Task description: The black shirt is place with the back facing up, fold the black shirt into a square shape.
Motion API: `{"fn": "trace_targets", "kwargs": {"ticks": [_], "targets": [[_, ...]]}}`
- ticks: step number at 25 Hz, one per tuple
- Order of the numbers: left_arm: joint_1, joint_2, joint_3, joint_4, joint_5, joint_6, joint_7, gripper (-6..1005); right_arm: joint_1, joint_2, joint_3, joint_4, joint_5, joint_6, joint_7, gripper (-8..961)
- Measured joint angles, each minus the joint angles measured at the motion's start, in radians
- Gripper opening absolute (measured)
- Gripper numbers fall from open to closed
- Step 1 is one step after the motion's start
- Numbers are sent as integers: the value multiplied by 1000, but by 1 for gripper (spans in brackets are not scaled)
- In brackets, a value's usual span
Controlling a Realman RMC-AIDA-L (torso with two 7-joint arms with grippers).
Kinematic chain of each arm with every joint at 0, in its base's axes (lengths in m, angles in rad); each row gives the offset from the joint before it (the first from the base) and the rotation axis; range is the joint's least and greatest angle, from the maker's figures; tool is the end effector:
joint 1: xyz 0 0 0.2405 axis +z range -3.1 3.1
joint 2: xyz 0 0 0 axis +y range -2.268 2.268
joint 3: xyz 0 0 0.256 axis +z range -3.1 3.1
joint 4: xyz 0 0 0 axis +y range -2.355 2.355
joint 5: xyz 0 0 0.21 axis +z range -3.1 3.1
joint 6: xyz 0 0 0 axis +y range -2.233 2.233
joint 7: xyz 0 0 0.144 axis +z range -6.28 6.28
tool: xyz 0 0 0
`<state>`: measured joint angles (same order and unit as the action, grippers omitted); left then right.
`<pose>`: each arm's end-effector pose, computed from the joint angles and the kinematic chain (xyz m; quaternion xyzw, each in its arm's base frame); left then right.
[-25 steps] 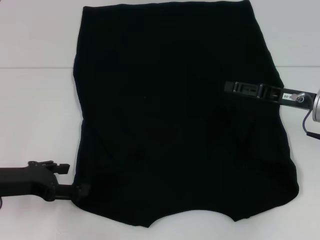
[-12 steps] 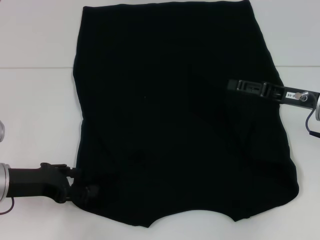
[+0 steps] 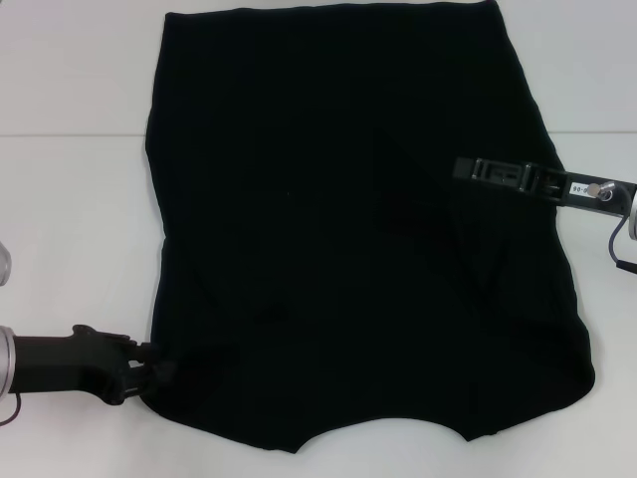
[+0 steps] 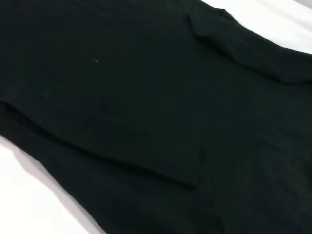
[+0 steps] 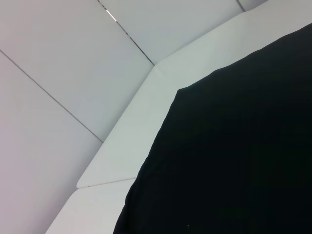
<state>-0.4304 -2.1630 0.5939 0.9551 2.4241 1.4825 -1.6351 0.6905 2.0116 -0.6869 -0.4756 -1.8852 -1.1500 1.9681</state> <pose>-0.3195 0.3062 0.0149 -0.9215 -0.3352 -0.0572 0.1876 0.2575 0.4096 0.0105 -0.7872 0.5065 0.2902 0.1987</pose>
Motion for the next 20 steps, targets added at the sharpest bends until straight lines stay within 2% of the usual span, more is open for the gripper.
{"fn": "trace_targets", "kwargs": {"ticks": [3,13,17,20], "targets": [[0,0,2,-12,3,-18,1,331,-1,-1,0,0,0,-3,0,776],[2,0,1,-18,-3,-39,10,120,-14,-6,-1,0,-4,-8,22,771],[4,0,-9,-16,-12,-40,11,64,-31,-28,-13,-3,-22,-32,83,762],[5,0,-13,-15,-19,-36,12,30,-54,-61,-14,-8,-55,-99,155,756]]}}
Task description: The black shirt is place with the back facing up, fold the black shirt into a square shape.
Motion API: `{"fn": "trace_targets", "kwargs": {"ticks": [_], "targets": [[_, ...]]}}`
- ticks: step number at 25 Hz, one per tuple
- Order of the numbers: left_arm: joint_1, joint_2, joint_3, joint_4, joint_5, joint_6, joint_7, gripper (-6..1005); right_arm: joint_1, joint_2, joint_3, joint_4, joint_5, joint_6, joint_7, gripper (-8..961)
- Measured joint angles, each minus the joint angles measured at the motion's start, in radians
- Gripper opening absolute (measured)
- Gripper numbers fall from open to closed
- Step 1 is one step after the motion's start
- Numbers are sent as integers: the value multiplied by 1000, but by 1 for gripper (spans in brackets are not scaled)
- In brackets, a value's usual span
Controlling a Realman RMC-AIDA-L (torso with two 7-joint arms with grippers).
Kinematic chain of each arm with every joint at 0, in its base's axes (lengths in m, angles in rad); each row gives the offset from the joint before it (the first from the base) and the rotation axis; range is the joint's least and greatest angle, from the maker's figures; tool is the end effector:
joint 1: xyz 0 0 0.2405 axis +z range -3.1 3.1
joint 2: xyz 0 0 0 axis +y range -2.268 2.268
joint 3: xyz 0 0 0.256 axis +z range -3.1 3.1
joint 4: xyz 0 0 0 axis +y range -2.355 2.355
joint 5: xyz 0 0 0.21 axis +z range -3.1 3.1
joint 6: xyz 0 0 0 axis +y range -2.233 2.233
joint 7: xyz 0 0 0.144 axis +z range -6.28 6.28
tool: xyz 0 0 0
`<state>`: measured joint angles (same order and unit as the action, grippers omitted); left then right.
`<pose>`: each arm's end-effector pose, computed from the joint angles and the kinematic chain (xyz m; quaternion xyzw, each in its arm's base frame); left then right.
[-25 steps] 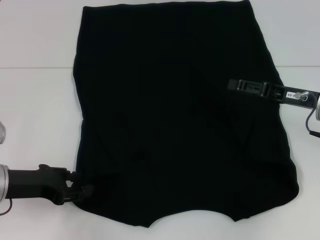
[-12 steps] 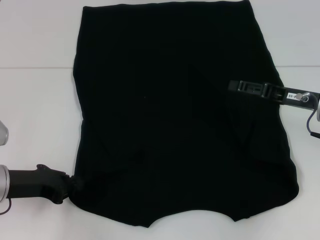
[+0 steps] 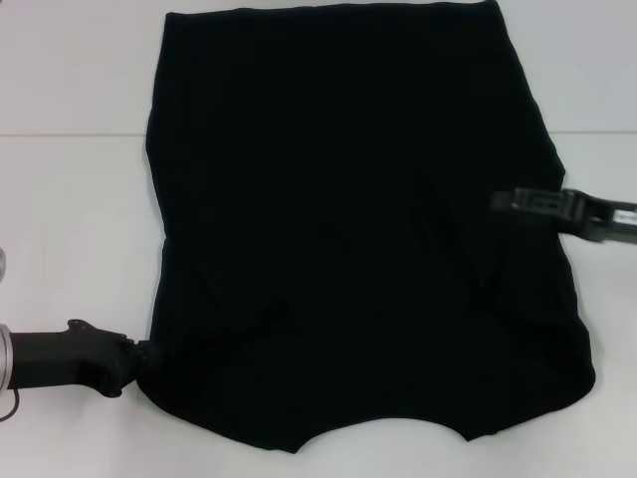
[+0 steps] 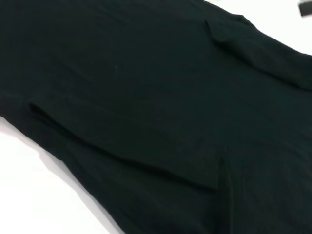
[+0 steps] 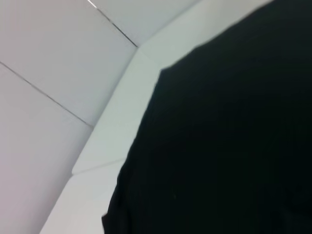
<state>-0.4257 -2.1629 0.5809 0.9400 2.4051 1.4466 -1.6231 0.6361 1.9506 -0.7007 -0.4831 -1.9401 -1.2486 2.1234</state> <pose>-0.3238 0.3082 0.0155 -0.9155 -0.3397 -0.0645 0.2058 0.2835 0.3906 0.0302 -0.7628 0.5656 0.2663 0.1654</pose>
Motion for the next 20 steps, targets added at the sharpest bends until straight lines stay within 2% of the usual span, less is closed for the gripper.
{"fn": "trace_targets", "kwargs": {"ticks": [3,4,5,8,10,14,20], "targets": [[0,0,0,0,-3,0,2,31,-36,-38,4,1,-26,-70,70,749],[0,0,0,0,-4,-2,2,31,-61,-59,6,2,-33,-104,102,747],[1,0,0,0,-4,-4,2,31,-61,-59,6,2,-33,-104,102,745],[2,0,0,-1,-6,-5,3,31,-101,-86,7,5,-43,-149,148,739],[3,0,0,-2,-7,-6,3,31,-118,-96,7,5,-65,-170,170,734],[3,0,0,-2,-8,-7,3,31,-132,-103,10,5,-136,-179,202,726],[2,0,0,-3,-8,-8,3,31,-124,-88,10,6,-213,-160,211,714]]}}
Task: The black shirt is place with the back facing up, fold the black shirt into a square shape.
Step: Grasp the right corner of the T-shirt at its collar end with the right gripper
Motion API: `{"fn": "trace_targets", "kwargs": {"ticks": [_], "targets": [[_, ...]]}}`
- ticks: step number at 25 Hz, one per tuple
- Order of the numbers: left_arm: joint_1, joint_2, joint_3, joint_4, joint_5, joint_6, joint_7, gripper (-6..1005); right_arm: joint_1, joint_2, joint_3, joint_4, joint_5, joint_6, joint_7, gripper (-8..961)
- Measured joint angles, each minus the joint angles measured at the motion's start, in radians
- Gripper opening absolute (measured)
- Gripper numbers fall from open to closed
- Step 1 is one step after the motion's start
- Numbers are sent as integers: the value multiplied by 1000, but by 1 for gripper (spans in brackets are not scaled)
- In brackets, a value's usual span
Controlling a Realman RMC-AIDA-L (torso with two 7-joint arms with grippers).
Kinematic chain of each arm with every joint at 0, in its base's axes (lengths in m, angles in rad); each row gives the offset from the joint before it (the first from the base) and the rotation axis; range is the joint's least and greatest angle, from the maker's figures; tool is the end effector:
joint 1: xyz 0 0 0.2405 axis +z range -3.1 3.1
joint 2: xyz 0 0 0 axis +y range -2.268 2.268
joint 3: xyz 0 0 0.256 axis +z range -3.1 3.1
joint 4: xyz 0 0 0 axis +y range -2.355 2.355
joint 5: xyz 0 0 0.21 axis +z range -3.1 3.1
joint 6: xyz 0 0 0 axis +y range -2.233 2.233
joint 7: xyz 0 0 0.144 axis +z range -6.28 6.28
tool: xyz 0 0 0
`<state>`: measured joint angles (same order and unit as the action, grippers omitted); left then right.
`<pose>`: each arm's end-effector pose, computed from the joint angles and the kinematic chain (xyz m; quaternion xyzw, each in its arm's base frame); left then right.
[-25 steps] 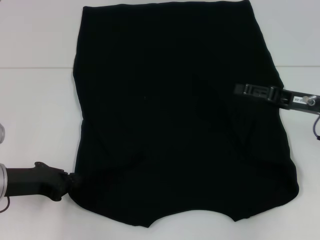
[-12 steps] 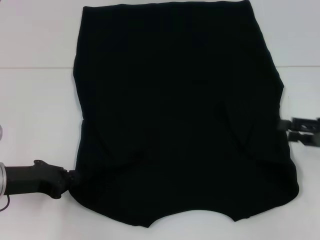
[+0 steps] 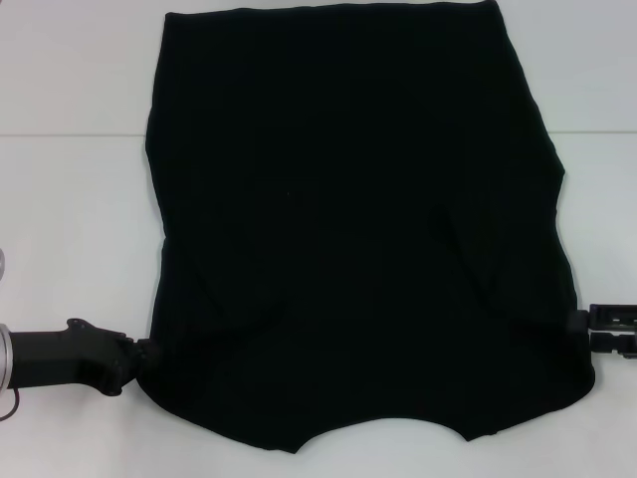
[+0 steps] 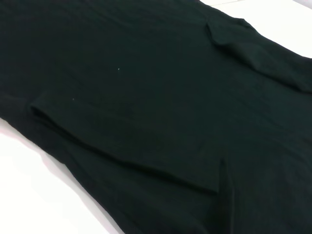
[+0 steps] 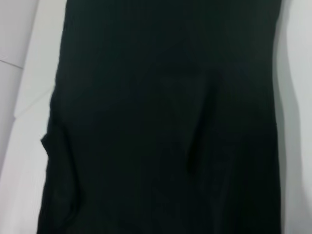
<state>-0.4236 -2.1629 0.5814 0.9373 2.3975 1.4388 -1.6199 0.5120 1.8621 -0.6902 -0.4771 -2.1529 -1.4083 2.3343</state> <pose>-0.3244 0.3086 0.0155 -0.9145 -0.3397 -0.0667 0.2095 0.3485 0.3284 0.0526 -0.7036 0.6807 0.1643 0.1211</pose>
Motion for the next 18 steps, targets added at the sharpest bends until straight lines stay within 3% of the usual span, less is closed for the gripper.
{"fn": "trace_targets", "kwargs": {"ticks": [7,17,18], "targets": [[-3,0,0,-1,0,-4,0,31,19,23,-7,3,-19,40,0,699],[-6,0,0,-3,0,-8,-1,32,12,25,-3,-2,-39,69,0,679],[-6,0,0,-3,0,-8,-2,32,10,25,-4,-1,-39,73,0,636]]}}
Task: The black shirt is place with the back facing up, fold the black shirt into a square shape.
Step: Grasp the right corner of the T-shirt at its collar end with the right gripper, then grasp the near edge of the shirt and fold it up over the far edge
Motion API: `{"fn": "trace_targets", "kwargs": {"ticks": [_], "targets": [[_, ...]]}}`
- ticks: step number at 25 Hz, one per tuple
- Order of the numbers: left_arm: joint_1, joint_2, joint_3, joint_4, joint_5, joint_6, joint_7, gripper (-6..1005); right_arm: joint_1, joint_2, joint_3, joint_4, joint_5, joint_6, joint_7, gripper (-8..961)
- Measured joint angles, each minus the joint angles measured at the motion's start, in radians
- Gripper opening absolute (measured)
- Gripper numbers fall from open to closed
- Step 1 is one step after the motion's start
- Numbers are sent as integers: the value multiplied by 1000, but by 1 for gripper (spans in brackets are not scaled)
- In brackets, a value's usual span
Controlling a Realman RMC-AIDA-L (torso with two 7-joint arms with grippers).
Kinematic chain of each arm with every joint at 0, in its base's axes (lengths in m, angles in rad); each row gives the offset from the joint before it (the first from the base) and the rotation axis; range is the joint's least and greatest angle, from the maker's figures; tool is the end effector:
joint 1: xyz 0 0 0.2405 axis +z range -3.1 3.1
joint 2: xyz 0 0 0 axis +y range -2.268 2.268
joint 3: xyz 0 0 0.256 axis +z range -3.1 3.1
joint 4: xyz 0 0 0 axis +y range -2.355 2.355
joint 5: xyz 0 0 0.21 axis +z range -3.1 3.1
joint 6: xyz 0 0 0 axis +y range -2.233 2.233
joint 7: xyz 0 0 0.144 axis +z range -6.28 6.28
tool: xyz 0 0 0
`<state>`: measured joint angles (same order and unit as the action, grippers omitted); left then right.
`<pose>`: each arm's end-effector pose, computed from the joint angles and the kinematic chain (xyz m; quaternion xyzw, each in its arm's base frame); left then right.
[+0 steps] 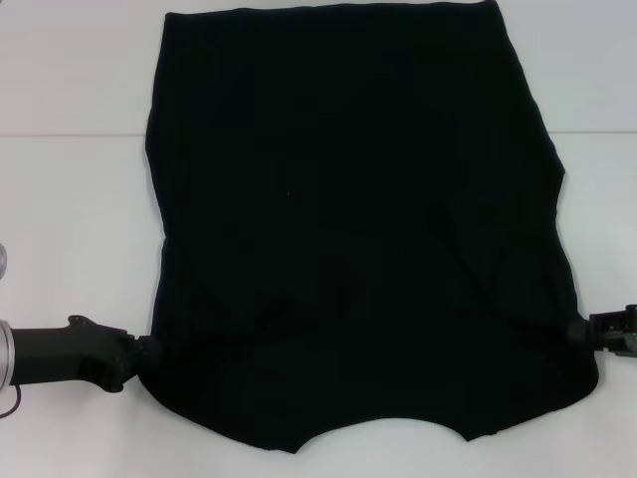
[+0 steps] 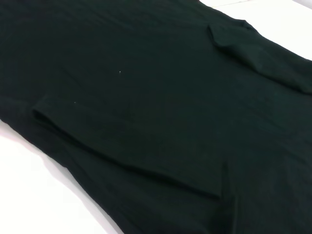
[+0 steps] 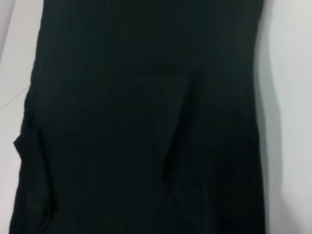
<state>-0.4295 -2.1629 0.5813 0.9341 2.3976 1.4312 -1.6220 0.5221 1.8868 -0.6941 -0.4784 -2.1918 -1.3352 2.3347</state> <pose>-0.3234 0.3109 0.0152 -0.9142 -0.3392 -0.0668 0.2116 0.3522 0.3330 0.0419 -0.7026 0.6809 0.1474 0.1448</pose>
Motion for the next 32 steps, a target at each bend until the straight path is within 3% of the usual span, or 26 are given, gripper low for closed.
{"fn": "trace_targets", "kwargs": {"ticks": [10,12,18,25,32], "targets": [[0,0,-2,0,0,-12,-10,32,-26,2,-1,1,-2,-10,-25,221],[0,0,-4,-1,0,-12,-21,32,-40,2,6,1,0,-24,-52,39],[7,1,-52,6,-10,18,-65,32,-85,3,63,1,4,-90,-141,41],[34,11,-166,32,-5,173,-64,32,-146,-5,125,-7,1,-190,-223,43],[87,10,-202,64,1,279,-63,31,-213,-9,139,-9,1,-295,-310,45]]}}
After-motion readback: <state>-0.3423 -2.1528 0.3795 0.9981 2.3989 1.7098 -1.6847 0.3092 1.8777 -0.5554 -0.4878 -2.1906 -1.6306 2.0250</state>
